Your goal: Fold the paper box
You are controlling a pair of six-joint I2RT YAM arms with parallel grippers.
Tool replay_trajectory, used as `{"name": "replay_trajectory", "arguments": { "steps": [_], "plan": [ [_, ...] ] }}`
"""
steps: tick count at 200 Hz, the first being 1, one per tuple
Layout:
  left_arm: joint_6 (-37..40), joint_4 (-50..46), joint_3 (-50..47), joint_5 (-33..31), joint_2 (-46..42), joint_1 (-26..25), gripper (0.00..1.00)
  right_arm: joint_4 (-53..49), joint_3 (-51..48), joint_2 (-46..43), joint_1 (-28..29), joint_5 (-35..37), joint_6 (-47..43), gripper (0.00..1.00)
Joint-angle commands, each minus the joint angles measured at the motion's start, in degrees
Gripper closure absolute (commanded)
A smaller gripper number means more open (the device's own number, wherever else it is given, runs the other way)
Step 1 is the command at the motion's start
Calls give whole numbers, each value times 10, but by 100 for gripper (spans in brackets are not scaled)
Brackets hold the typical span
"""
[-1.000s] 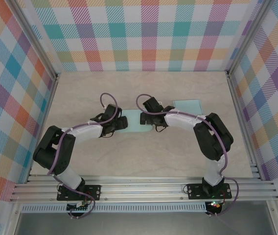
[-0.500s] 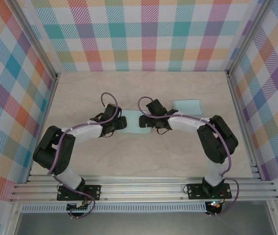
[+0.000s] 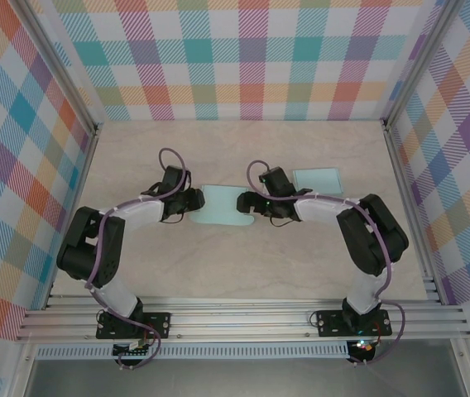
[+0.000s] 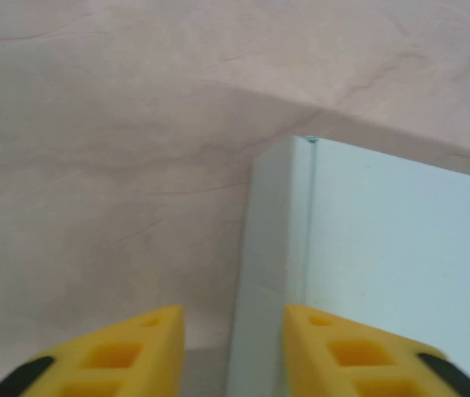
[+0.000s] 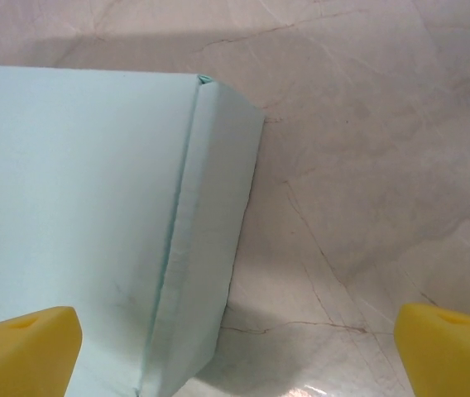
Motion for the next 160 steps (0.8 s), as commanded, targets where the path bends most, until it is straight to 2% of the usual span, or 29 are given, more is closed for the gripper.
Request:
{"name": "replay_trajectory", "arguments": {
  "steps": [1,20,41,71,84,105,140,160],
  "plan": [
    [-4,21,-3,81,20,26,71,78,-9,19,-7,-69,38,5],
    [-14,37,-10,111,27,39,72,101,-11,37,-9,-89,53,7],
    [-15,33,-14,113,30,48,82,128,-11,52,-10,-107,70,8],
    [-24,58,-30,148,20,61,82,157,-7,70,-10,-126,87,10],
    [-34,66,-37,154,7,65,75,158,-7,73,-10,-125,90,10],
    [-34,52,-34,130,-23,66,61,162,-11,73,-10,-122,94,11],
    [-33,39,-38,112,-65,65,58,147,-6,76,-9,-125,92,11],
    [-30,40,-38,136,-67,63,50,140,-3,78,-9,-125,92,12]
  ]
}}
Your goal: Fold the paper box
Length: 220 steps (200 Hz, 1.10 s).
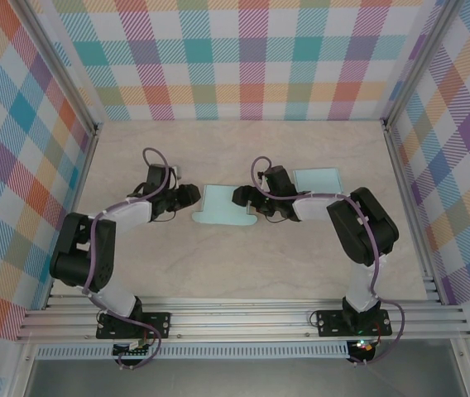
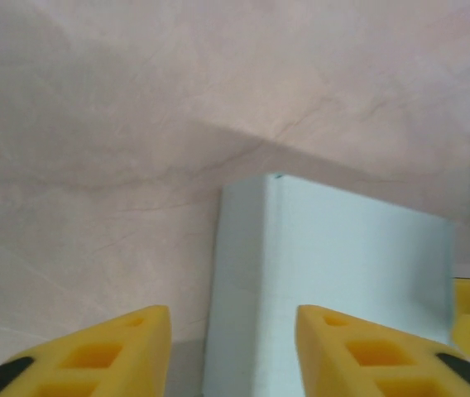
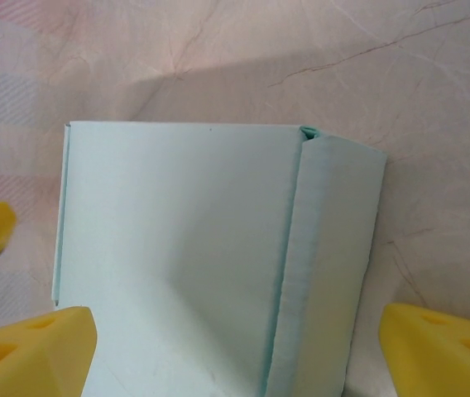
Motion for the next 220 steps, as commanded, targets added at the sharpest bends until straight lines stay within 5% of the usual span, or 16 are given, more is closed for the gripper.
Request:
{"name": "replay_trajectory", "arguments": {
  "steps": [1,56,126,145,177,220],
  "plan": [
    [1,2,-7,17,-15,5,50,-6,3,23,5,-25,7,12],
    [17,5,7,47,37,-8,42,7,2,34,5,-30,22,12],
    [31,0,18,47,77,-18,44,22,4,51,5,-36,33,12],
    [30,-4,14,39,81,-16,53,32,2,56,6,-41,39,13],
    [11,20,-8,68,84,5,85,50,-3,63,6,-49,44,13],
    [11,25,-12,92,94,20,94,106,-7,80,6,-83,61,13]
  ]
}}
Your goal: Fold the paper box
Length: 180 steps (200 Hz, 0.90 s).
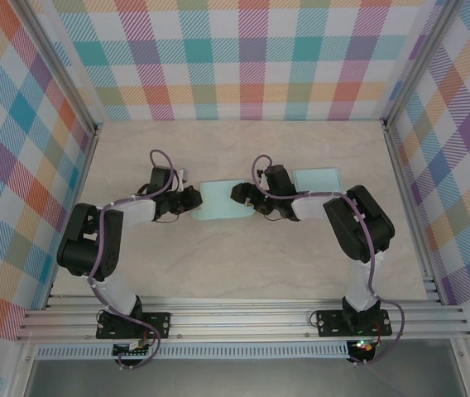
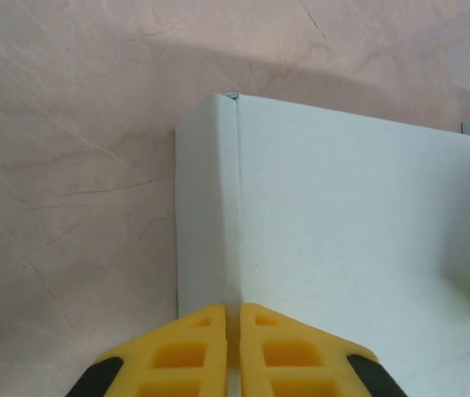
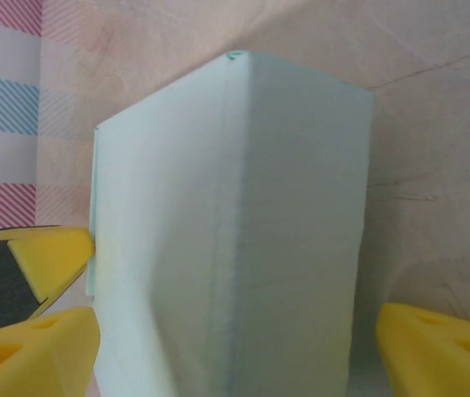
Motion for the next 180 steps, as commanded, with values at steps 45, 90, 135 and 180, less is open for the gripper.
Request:
{"name": "replay_trajectory", "arguments": {
  "steps": [45,90,135,180],
  "plan": [
    [3,-18,-16,22,17,25,96,79,-9,62,10,-71,32,18],
    [6,-21,-16,32,-1,24,88,145,-4,65,10,-118,55,41],
    [6,-21,-35,29,-74,24,55,189,-37,38,10,-121,92,59],
    [37,-61,-66,-32,-230,25,27,162,-80,-6,7,-120,140,59]
  ]
}}
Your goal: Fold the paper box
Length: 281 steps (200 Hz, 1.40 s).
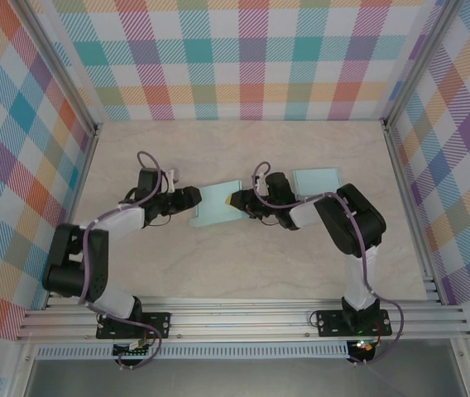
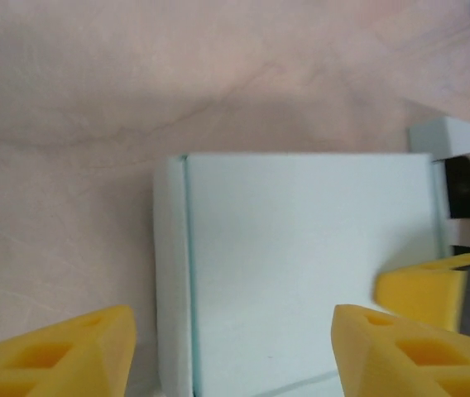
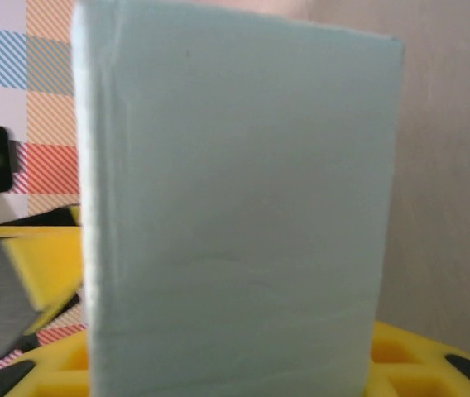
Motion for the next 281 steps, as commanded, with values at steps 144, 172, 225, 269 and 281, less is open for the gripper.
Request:
{"name": "replay_trajectory", "arguments": {
  "steps": [144,172,225,269,281],
  "plan": [
    [343,224,-253,32,-454,-103,13,-143,-133,-190,-50,-148,154,64],
    [434,202,-244,-6,-419,-199,8,-212,-118,-220,-51,-152,140,63],
    [570,122,-194,-100,-332,-327,0,-284,-106,-244,-52,-156,119,63],
    [644,89,-162,-221,-259,-423,0,-296,-101,-243,-53,-160,116,63],
    [657,96,-155,-263,-229,-443,0,-296,-101,-242,-53,-161,116,63]
  ]
}}
